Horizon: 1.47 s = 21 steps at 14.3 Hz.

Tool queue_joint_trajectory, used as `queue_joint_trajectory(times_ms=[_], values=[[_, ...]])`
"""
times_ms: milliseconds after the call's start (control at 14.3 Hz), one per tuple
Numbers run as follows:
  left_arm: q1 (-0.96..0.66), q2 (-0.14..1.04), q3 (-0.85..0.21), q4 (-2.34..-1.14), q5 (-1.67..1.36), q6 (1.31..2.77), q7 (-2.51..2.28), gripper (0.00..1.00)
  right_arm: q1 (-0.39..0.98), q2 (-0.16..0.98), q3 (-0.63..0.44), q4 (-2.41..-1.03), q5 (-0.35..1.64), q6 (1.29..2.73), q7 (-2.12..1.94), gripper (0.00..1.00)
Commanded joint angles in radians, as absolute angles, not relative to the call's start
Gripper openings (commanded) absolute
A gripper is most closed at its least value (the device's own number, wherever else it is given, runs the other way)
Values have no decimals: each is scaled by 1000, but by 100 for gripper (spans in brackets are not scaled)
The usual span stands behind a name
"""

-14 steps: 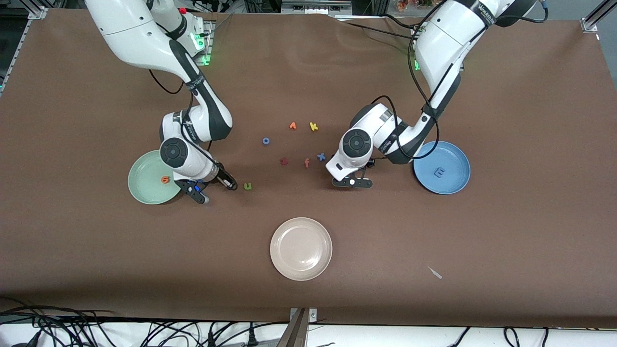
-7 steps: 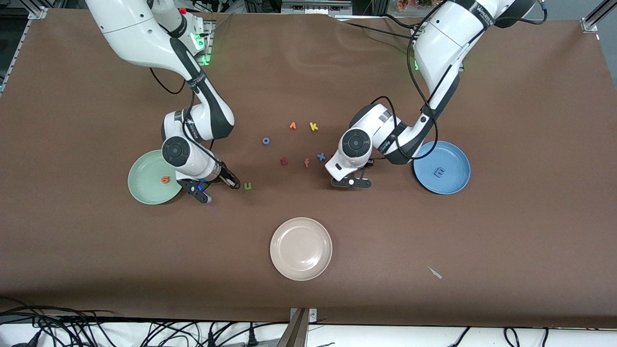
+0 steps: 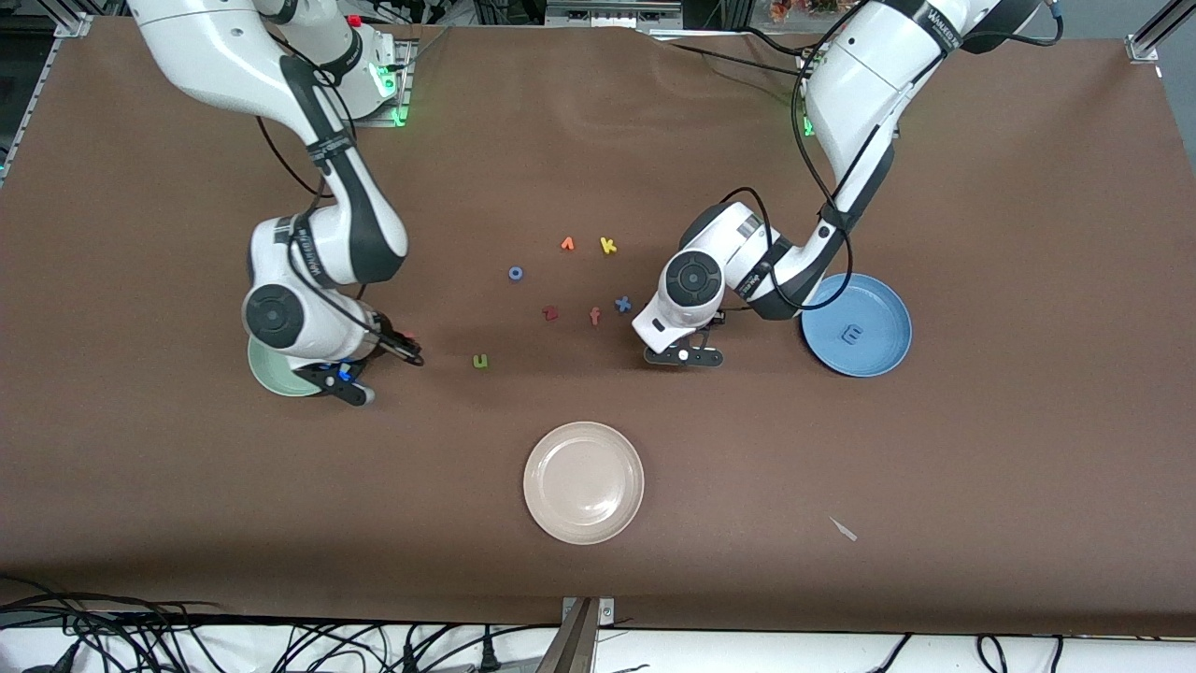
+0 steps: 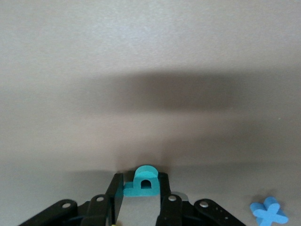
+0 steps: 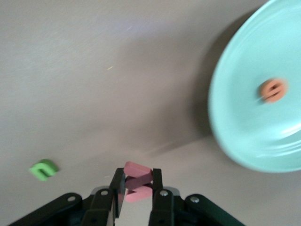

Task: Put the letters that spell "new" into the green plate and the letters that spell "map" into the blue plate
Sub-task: 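Place the b on the blue plate and w on the green plate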

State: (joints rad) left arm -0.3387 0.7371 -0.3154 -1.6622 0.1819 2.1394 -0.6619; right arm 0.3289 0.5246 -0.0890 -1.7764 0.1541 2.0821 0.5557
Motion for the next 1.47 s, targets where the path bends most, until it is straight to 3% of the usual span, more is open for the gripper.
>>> queue_joint_trajectory(times_ms=[0,210,350,490,559,629,699,839,979,1049,1119,1189,1399], values=[[-307,649,-313,-1660,210,2007,-650,13,328,494,-144,-1796,153,2033,410,0],[-215,568,-318,-1670,210,1864,-525,13,327,515,-208,-1798,150,2033,286,0],[-143,528,-318,-1677,210,1769,-430,19,327,538,-245,-1796,150,2040,215,0],[-60,500,-318,-1689,210,1738,-292,19,324,558,-270,-1793,152,2045,158,0],[-7,486,-319,-1713,210,1736,-216,19,316,569,-273,-1793,152,2043,146,8],[39,471,-324,-1750,209,1740,-168,20,314,581,-273,-1793,153,2042,150,67],[63,451,-325,-1794,209,1749,-157,21,314,581,-273,-1793,155,2037,155,100],[83,428,-322,-1866,207,1794,-155,21,324,571,-272,-1787,156,2033,161,100],[136,437,-322,-1943,212,1929,-137,23,336,563,-265,-1783,160,2022,190,100],[146,446,-321,-1954,212,1960,-120,30,345,554,-264,-1782,163,2022,218,100],[161,460,-322,-1954,212,1965,-115,61,366,552,-262,-1779,167,2022,253,100],[166,462,-322,-1951,210,1965,-114,100,395,552,-264,-1773,169,2022,294,100],[160,410,-331,-1938,195,1898,-71,100,474,554,-262,-1760,201,2037,408,100]])
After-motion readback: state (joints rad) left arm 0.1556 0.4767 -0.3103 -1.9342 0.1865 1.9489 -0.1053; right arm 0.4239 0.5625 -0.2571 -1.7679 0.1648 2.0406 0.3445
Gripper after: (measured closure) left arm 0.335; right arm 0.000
